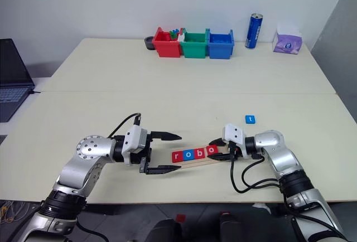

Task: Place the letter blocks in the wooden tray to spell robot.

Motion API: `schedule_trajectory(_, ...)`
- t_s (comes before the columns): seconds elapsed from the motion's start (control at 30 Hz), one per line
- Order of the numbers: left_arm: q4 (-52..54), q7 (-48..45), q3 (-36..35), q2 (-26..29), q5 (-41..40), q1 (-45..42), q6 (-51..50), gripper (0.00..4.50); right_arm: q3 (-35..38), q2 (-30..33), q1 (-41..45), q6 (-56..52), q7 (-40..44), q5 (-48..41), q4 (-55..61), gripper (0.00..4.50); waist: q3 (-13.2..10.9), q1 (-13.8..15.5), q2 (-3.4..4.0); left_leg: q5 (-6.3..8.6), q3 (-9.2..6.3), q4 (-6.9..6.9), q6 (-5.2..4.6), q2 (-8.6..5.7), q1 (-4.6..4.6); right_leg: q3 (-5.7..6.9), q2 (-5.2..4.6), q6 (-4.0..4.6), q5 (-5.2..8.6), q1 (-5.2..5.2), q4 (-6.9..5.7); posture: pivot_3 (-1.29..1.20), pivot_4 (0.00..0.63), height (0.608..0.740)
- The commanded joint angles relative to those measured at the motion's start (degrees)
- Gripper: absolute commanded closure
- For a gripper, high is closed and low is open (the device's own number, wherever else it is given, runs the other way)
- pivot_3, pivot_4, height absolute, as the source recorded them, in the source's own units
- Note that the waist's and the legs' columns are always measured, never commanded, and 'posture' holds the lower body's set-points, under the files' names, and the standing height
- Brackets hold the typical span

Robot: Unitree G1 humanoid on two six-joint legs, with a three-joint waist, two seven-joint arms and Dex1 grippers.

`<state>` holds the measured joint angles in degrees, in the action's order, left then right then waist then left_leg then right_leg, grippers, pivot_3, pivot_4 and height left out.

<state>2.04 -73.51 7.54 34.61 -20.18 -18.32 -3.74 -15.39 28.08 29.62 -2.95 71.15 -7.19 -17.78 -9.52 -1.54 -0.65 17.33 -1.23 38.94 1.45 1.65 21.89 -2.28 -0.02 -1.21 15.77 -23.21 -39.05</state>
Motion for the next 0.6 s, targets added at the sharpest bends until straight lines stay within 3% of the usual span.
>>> schedule_trajectory(0.03, 2.16, 0.41, 0.05, -0.22, -0.53, -0.94, -0.19, 0.0, -0.17, -0.24, 1.16, 1.34, 0.23, 0.44, -0.13, 2.64, 0.0, 0.01, 0.0, 0.0, 0.0, 0.0, 0.0, 0.0, 0.0, 0.0, 0.0, 0.0, 0.0, 0.0, 0.0, 0.0, 0.15, 0.74)
schedule_trajectory(0.07, 2.13, 0.47, 0.08, -0.25, -0.52, -0.99, -0.18, 0.0, -0.15, -0.26, 1.19, 1.38, 0.34, 0.43, -0.17, 2.64, 0.0, 0.01, 0.0, 0.0, 0.0, 0.0, 0.0, 0.0, 0.0, 0.0, 0.0, 0.0, 0.0, 0.0, 0.0, 0.0, 0.15, 0.74)
schedule_trajectory(0.33, 1.28, 0.41, 0.1, -0.55, -0.36, -1.81, -0.02, 0.0, 0.5, 0.13, 1.44, 0.02, 1.1, -0.36, 1.02, 0.03, 0.0, 0.01, 0.0, 0.0, 0.0, 0.0, 0.0, 0.0, 0.0, 0.0, 0.0, 0.0, 0.0, 0.0, 0.0, 0.0, 0.15, 0.74)
schedule_trajectory(0.6, 0.96, 0.34, 0.34, -1.23, -0.18, -2.34, -0.04, 0.0, 5.1, 3.14, 2.49, -4.99, 0.72, -3.76, 4.54, 0.03, 0.0, 0.04, 0.0, 0.0, 0.0, 0.0, 0.0, 0.0, 0.01, 0.0, -0.02, 0.0, 0.0, 0.0, 0.0, 0.0, 0.15, 0.74)
